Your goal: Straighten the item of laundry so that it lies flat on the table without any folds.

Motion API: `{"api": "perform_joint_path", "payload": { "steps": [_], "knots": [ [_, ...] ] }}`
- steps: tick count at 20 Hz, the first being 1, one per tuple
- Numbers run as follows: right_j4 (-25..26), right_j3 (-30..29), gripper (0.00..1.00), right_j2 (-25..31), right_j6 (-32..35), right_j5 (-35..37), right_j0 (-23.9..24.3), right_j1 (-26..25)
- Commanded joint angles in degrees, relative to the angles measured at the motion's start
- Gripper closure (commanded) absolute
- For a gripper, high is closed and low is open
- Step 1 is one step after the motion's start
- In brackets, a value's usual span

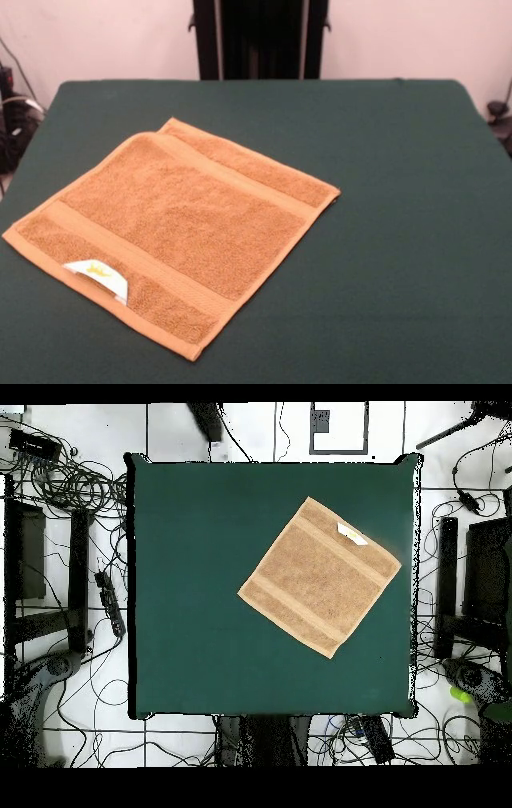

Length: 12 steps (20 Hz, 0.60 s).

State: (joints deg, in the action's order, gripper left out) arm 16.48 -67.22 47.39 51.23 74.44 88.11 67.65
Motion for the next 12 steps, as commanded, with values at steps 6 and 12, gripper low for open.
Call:
{"api": "perform_joint_path", "payload": {
  "steps": [6, 12],
  "knots": [
    [-1.13, -12.84, 1.00, 1.34, -10.23, -1.77, -2.84, -1.06],
    [-1.15, -12.35, 1.00, 1.05, -8.99, -1.23, -3.23, -0.96]
  ]
}}
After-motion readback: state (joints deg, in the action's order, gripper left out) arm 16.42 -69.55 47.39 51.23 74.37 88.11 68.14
